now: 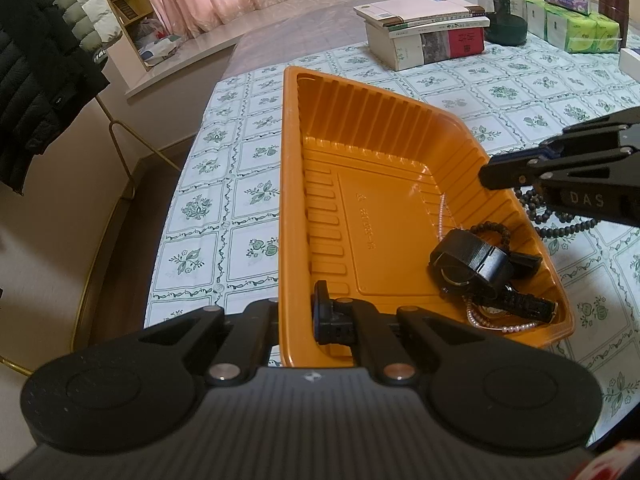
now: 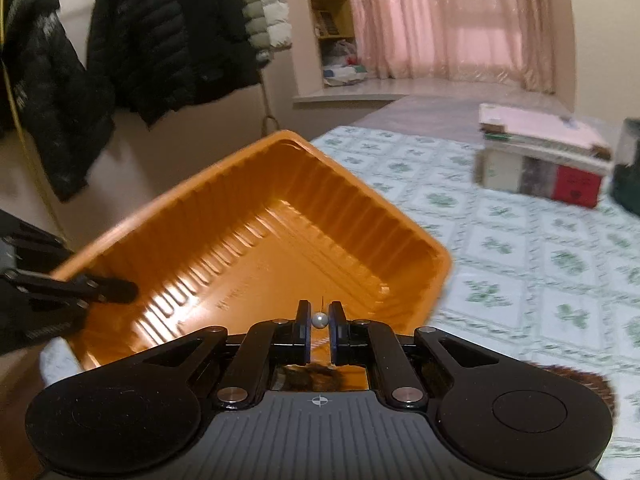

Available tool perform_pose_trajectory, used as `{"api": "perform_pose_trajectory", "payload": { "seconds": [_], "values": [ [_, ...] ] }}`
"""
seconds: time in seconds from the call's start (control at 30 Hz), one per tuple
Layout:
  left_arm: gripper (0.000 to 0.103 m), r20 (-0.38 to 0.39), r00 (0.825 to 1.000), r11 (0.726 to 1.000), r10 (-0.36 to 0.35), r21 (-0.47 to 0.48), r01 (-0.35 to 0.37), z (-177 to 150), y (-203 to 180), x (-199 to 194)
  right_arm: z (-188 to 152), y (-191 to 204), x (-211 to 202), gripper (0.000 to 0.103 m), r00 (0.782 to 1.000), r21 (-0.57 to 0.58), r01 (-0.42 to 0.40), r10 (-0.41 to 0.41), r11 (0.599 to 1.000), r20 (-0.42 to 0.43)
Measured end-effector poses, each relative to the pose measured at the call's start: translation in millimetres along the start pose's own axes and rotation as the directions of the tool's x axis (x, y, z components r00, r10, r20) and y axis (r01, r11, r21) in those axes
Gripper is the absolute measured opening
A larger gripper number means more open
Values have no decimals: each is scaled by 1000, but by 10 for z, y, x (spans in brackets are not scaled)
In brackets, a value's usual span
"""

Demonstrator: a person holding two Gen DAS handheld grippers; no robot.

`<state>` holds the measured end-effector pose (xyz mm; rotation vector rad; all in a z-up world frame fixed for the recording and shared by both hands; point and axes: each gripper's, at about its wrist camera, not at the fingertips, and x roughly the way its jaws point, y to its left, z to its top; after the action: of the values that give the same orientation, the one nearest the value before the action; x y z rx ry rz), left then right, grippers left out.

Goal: Organize jewelry
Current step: 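Carry the brown bead into the tray and open the right tool, then grasp a reddish-brown bead strand from the pile with the right tool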

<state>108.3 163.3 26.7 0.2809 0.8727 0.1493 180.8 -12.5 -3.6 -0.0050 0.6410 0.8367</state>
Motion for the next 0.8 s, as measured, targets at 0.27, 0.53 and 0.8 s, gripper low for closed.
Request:
{"api": "perform_pose_trajectory", "payload": {
  "seconds": [0.27,0.53,0.8],
  "values": [
    [2,2,1000,1000,-2,-2,2,-1,2,-2,-137,-192,-262,48,998,72,48,-51,996,31],
    [3,6,1000,1000,-3,3,3,0,11,-9,-626,-604,-770,48,984,217,177,-180,960,-4],
    [3,8,1000,1000,2,8,-2,6,3,-16,-958,-969,-1139,48,948,288,315,-315,904,-46]
  ]
}}
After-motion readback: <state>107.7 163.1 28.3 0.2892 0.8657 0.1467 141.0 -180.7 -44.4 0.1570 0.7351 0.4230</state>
